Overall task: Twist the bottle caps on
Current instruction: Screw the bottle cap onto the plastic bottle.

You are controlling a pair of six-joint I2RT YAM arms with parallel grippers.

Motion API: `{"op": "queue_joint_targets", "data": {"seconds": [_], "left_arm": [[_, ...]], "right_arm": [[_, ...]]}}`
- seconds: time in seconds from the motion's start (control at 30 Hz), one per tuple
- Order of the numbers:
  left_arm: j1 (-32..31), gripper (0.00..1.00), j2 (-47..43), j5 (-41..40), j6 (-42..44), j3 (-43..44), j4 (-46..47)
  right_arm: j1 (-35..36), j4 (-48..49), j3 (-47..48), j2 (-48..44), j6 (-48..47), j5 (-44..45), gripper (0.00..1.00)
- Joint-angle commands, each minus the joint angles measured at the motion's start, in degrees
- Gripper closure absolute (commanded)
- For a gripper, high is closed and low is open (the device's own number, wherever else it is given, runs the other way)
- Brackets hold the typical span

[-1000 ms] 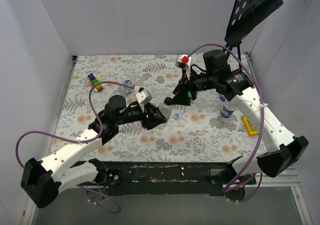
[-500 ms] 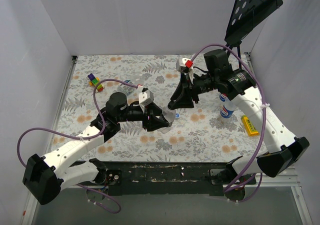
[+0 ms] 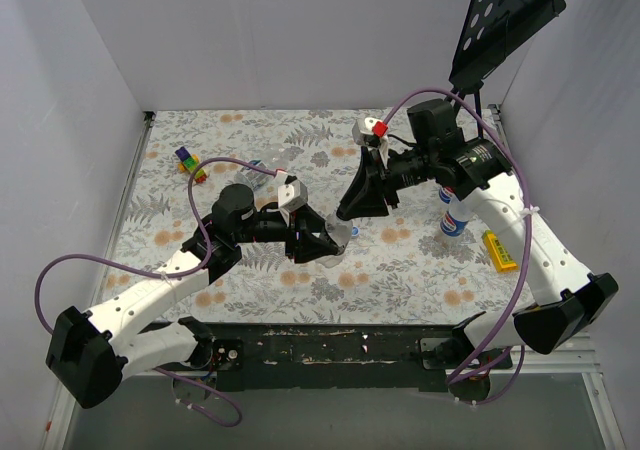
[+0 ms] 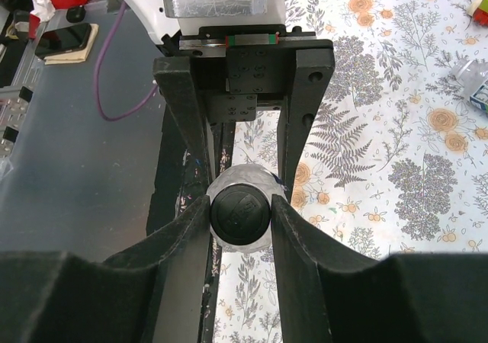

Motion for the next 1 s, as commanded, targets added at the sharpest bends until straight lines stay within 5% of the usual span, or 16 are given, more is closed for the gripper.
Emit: {"op": "queue_joint_targets", "data": {"seconds": [0.0,0.23,0.37,0.67,0.97], "left_arm": [[-0.40,1.00,-1.45,2.59,0.98,3.27,3.57],[-0.40,1.00,-1.54,2.24,1.42,3.53,3.75],[-0.40,1.00,-1.71,0.40,1.77,3.36,3.58],[-2.41,1.00,-4.87,-17.69,3.71,1.25,3.14],[-15.24,1.00,-3.56,-45.73,10.30,0.28,7.69]], "right_arm": [[-0.17,0.15,1.66,0.45,-1.27,0.07,0.56],[0.18,0.15,1.75,0.19,-0.74,1.30,0.58],[0.18,1.82,1.31,-0.69,1.01,2.53,0.99],[2.90,7.27,-0.62,-3.15,10.41,18.76,0.99],[11.68,8.07,-1.60,-1.58,21.48,47.77,0.99]]}}
